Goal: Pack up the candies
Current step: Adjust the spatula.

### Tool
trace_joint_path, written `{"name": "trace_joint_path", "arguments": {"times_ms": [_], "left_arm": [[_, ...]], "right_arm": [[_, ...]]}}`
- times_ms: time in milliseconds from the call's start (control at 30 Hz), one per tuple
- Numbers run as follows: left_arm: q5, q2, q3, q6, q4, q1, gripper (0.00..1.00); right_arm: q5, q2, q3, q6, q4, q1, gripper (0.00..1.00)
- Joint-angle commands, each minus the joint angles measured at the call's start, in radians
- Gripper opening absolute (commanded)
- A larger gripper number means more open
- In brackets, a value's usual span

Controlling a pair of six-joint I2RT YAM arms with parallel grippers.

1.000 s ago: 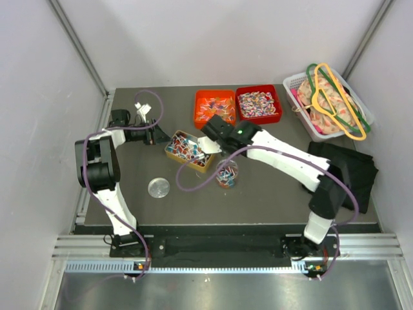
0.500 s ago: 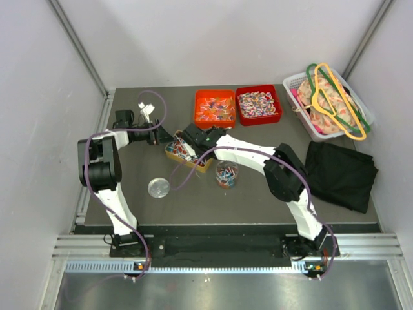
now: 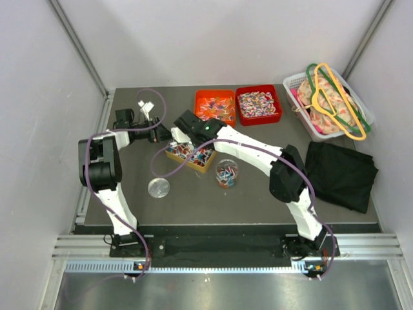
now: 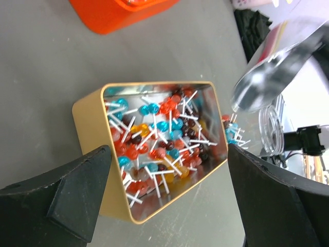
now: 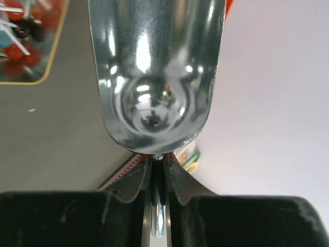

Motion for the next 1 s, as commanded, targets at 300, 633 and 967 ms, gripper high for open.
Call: {"name": "trace_joint_path", "arguments": {"times_ms": [300, 633, 967], "left_arm": [[0.036, -0.075, 0.015, -0.143, 0.179, -0.042, 0.99], [-0.017, -0.046, 0.016, -0.100, 0.147, -0.067, 0.99], [-0.023, -0.026, 0.023, -0.091, 0.137, -0.068, 0.99]], "right_arm": [[-0.120, -0.085, -0.012, 0.176, -0.051, 0.035, 0.00], [-0.151, -0.091, 0.056, 0.196, -0.081, 0.049, 0.00], [-0.180, -0.135, 0.070, 0.209, -0.100, 0.064, 0.00]]}}
